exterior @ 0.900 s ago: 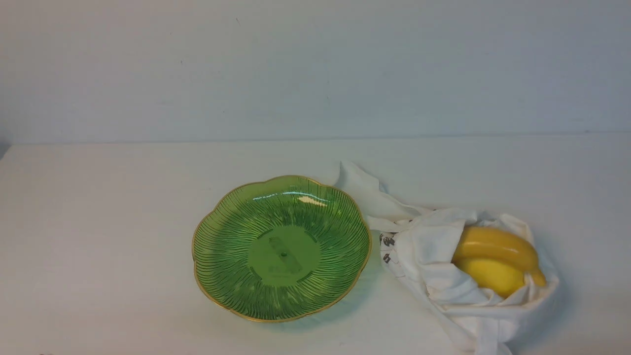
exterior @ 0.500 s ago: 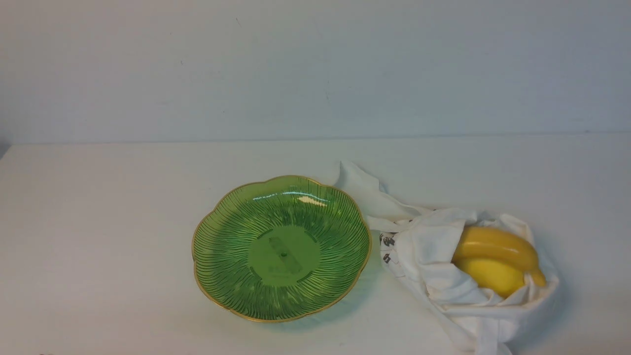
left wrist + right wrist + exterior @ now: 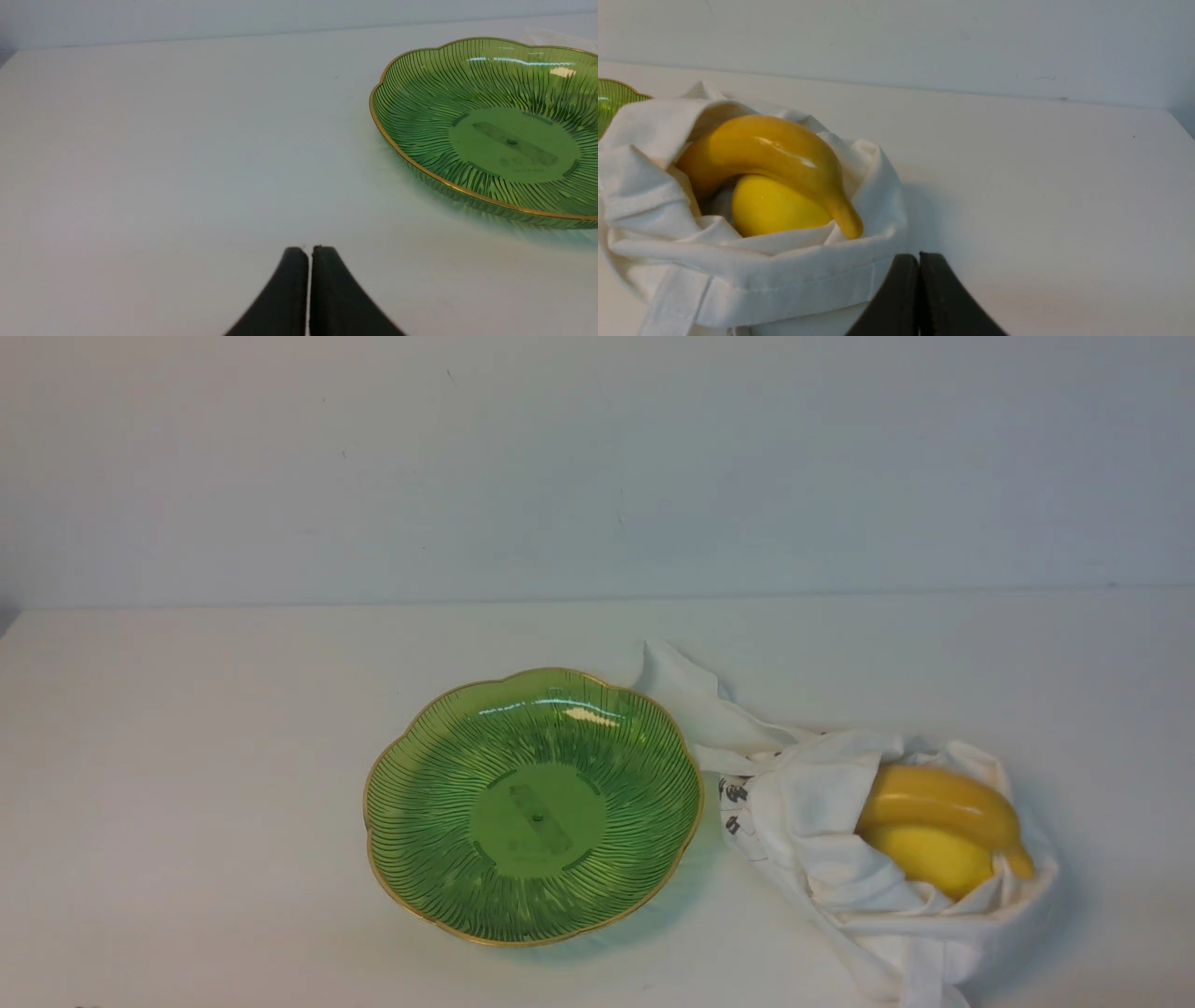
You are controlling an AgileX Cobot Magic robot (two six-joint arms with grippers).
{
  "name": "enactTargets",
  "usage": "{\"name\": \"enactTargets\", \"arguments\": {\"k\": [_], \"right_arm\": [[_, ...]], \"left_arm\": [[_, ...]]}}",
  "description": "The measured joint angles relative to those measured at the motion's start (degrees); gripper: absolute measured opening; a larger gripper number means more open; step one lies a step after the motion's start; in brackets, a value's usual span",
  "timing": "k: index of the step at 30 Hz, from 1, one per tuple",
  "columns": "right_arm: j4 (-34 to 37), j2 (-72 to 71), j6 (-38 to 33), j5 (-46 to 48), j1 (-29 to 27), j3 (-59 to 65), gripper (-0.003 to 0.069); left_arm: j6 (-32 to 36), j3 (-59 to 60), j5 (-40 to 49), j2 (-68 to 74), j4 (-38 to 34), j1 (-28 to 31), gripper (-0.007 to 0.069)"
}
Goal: Take the fruit out of the cloth bag on the white table and place them on a plate.
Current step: 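Reach into the bag and grasp the banana with the right gripper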
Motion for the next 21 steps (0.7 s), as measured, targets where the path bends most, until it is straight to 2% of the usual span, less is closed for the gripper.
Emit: {"name": "enactTargets", "arguments": {"k": [17,20,21], "right_arm": [[0.0,0.0,0.0,-0.1,0.0,0.0,-0.0014],[3.0,0.0,0.3,-2.5,0.0,0.3,-0.0014],[8.0,0.0,1.5,-6.9,0.0,0.6,-0.0014]], "left_arm": [[0.0,0.0,0.0,0.0,0.0,0.0,-0.0008],[0.0,0.0,0.0,0.0,0.0,0.0,-0.0008],[0.0,0.0,0.0,0.0,0.0,0.0,-0.0008]]}}
